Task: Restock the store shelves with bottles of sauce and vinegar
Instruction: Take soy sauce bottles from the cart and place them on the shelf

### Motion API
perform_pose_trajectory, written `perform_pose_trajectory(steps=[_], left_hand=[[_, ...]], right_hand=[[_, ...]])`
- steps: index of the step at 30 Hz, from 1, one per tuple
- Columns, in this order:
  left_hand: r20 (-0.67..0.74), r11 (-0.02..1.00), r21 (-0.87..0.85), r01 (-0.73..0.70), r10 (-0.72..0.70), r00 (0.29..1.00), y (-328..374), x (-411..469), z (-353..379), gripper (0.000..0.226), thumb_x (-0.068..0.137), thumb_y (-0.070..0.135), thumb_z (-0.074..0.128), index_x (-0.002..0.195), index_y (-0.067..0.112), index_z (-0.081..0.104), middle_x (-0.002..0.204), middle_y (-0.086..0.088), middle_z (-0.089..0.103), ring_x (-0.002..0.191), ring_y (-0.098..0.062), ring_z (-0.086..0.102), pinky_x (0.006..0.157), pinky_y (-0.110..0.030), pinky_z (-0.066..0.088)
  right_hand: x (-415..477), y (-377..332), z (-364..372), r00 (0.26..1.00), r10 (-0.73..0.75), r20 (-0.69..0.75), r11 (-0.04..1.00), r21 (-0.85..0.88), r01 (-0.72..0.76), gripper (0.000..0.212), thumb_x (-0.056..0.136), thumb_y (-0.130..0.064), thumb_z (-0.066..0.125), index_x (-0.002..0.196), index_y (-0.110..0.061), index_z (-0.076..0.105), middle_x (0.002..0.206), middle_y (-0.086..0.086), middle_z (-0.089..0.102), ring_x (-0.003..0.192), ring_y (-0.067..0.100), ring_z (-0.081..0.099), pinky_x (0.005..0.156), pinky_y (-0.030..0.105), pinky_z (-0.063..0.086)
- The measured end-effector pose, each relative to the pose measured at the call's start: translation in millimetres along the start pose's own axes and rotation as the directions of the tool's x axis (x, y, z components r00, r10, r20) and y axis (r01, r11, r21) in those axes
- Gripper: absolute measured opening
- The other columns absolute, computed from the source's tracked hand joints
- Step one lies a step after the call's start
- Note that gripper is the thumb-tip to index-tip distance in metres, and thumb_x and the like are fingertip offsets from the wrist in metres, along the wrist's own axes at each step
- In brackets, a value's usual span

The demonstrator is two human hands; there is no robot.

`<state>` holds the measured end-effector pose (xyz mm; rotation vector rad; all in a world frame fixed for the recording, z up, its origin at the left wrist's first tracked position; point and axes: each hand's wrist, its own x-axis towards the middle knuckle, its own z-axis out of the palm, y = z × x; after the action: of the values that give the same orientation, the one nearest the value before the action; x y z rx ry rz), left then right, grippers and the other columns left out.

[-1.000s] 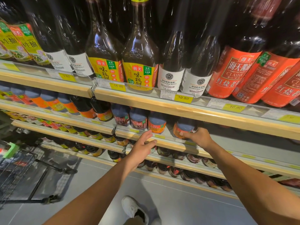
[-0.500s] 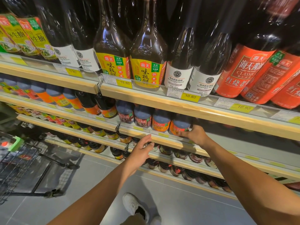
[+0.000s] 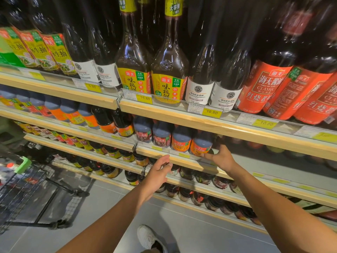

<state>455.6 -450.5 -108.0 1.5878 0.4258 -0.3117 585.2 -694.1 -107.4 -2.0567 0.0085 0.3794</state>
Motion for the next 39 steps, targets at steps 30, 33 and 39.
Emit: perform_pose_trajectory(steps=[30,33,39], left_hand=[[-0.225,0.358,0.933,0.045,0.479,0.848,-57,-147,-199,0.083,0.096,0.066,0.052,0.163,0.037,0.012,0.173,0.000,0.011,0.161,-0.025,0.004,0.128,-0.049,0.018],[-0.287,0.371,0.922,0.109,0.471,0.834,-81,-181,-258,0.085,0.096,0.069,0.050,0.163,0.039,0.009,0.173,0.000,0.010,0.161,-0.026,0.003,0.128,-0.052,0.017],[-0.425,0.420,0.876,0.237,0.440,0.791,-133,-258,-367,0.081,0.095,0.068,0.051,0.163,0.040,0.017,0.174,0.003,0.007,0.161,-0.026,0.000,0.127,-0.052,0.013]], right_hand=[[-92,-115,181,0.700,-0.588,0.405,0.499,-0.500,0.708,0.114,0.073,-0.077,0.070,0.162,-0.033,0.014,0.171,-0.006,0.004,0.158,0.023,0.007,0.127,0.052,0.012],[-111,-144,239,0.638,-0.568,0.519,0.428,-0.475,0.769,0.116,0.072,-0.082,0.065,0.161,-0.037,0.006,0.170,-0.010,-0.004,0.158,0.021,0.002,0.127,0.052,0.009],[-153,-197,367,0.544,-0.550,0.634,0.343,-0.424,0.839,0.115,0.071,-0.092,0.051,0.162,-0.037,0.008,0.171,-0.009,-0.004,0.158,0.018,0.000,0.126,0.047,0.001]])
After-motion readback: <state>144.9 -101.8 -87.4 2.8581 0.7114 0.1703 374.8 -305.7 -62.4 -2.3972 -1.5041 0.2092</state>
